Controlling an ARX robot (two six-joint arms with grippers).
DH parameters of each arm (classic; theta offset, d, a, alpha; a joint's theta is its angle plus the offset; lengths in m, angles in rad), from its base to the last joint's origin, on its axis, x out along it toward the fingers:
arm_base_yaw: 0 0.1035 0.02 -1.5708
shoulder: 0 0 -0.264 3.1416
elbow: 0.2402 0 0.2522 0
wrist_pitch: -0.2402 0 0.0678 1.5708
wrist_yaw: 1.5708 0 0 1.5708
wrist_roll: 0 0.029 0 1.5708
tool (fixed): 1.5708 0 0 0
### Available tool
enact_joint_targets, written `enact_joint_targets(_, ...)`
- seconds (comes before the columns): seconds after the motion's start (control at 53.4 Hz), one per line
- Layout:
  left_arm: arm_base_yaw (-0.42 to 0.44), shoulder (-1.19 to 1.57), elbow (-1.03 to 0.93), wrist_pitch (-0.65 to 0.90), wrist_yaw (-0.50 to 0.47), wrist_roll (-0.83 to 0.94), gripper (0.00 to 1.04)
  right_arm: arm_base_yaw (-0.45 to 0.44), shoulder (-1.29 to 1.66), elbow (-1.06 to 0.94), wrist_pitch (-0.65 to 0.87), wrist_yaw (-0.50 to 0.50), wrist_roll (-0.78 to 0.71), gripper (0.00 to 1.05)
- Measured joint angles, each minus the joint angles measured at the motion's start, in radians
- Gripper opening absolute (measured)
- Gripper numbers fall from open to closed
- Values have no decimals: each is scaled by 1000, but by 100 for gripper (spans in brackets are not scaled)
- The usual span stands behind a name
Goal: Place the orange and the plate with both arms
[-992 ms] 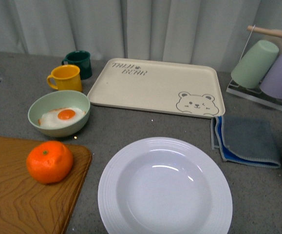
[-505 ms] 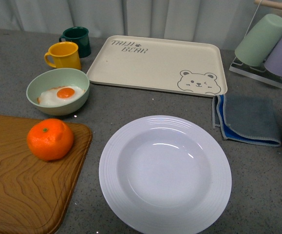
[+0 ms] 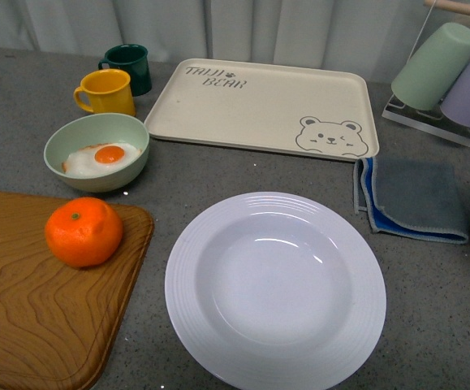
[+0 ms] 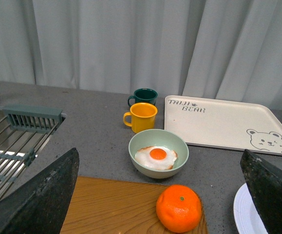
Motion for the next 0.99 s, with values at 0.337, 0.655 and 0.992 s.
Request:
enact_joint_targets(0.337,0,0,0,0,0,0,98,0,0,0,0,0,0,95)
enact_joint_targets(0.655,0,0,0,0,0,0,98,0,0,0,0,0,0,95)
enact_joint_targets(0.992,-5,55,22,-71,-52,-64,98,0,0,0,0,0,0,95)
